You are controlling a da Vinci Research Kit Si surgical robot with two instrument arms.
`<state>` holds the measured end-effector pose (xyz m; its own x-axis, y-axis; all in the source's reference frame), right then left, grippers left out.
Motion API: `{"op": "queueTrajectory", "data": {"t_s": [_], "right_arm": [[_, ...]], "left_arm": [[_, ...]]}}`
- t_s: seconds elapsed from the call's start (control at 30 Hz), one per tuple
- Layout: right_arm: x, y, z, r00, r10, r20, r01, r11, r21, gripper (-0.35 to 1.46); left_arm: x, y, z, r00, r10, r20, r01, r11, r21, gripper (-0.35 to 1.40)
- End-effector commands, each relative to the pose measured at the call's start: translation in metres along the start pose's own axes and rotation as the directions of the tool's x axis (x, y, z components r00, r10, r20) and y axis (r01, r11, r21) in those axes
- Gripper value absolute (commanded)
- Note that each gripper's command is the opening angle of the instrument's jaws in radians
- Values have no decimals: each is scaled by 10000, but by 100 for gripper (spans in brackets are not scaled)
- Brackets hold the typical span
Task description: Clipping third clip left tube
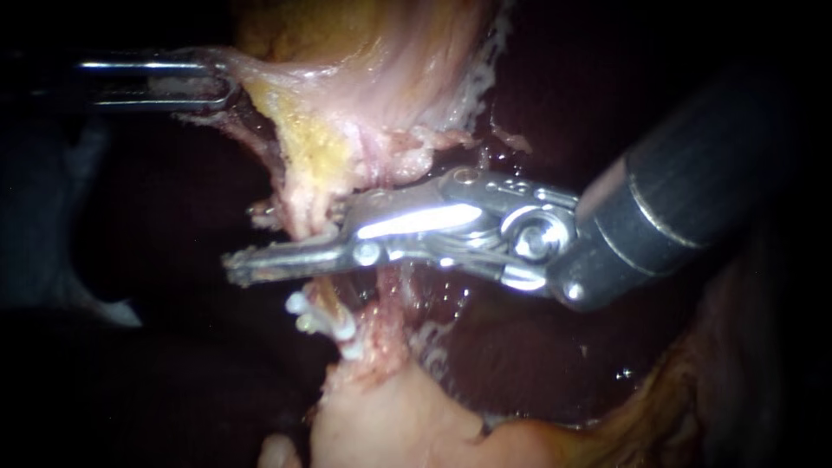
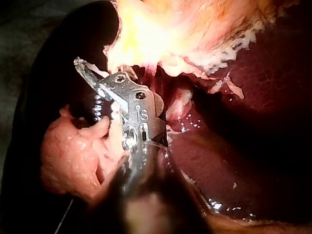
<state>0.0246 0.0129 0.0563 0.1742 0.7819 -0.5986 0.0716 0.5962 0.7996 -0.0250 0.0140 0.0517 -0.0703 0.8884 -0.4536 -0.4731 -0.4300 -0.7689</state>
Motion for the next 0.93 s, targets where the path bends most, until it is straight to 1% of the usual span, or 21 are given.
{"op": "queueTrajectory", "data": {"t_s": [0.03,0.17,0.27,0.33,0.4,0.47,0.53,0.8,0.93], "right_arm": [[-1,1,-4,10000,33,49,-33,10000,-6,1],[-2,2,-8,9996,285,45,-285,9996,-78,-17],[-2,3,-9,9983,581,20,-581,9983,-74,-35],[-2,3,-9,9956,933,-7,-933,9956,-62,-35],[-2,4,-9,9956,934,10,-933,9956,-105,-35],[-2,4,-9,9953,940,233,-936,9954,-186,-35],[-2,4,-9,9948,945,370,-937,9953,-243,-35],[-4,7,-10,9949,936,369,-927,9954,-259,-35],[-7,10,-11,9951,915,377,-906,9956,-257,-35]], "left_arm": [[0,0,0,10000,2,0,-2,10000,-4,-35],[0,-1,0,10000,3,1,-3,10000,-6,-35],[0,-1,0,10000,3,1,-3,10000,-6,-35],[0,-1,0,10000,3,1,-3,10000,-6,-35],[0,-1,0,10000,3,1,-3,10000,-6,-35],[0,-1,0,10000,3,0,-3,10000,-5,-35],[0,-1,0,10000,3,1,-3,10000,-6,-35],[1,-2,1,10000,4,1,-4,10000,-8,-35],[1,-2,1,10000,5,2,-5,10000,-9,-35]]}}
